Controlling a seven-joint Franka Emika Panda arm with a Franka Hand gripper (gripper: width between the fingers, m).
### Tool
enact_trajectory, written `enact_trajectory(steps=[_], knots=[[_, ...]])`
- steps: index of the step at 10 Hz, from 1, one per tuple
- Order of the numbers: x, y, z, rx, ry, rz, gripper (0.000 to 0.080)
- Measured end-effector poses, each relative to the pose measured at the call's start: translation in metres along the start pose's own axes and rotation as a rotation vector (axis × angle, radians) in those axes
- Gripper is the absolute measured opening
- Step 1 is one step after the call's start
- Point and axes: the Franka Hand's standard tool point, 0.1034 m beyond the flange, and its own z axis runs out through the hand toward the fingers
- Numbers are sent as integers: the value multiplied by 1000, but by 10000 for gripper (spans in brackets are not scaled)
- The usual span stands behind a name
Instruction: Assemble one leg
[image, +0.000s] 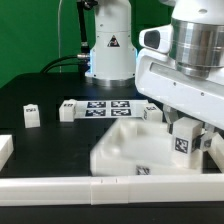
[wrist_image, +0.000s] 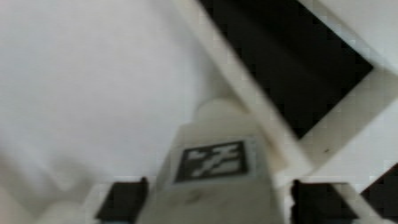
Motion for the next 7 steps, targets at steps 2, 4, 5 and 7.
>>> enact_trajectory(steps=[2, 4, 5, 7], knots=[[0, 0, 0, 0, 0, -3, 528], [0, 0, 0, -1, 0, -3, 642], [0, 0, 1, -1, 0, -3, 642], [0, 0, 1, -1, 0, -3, 648]])
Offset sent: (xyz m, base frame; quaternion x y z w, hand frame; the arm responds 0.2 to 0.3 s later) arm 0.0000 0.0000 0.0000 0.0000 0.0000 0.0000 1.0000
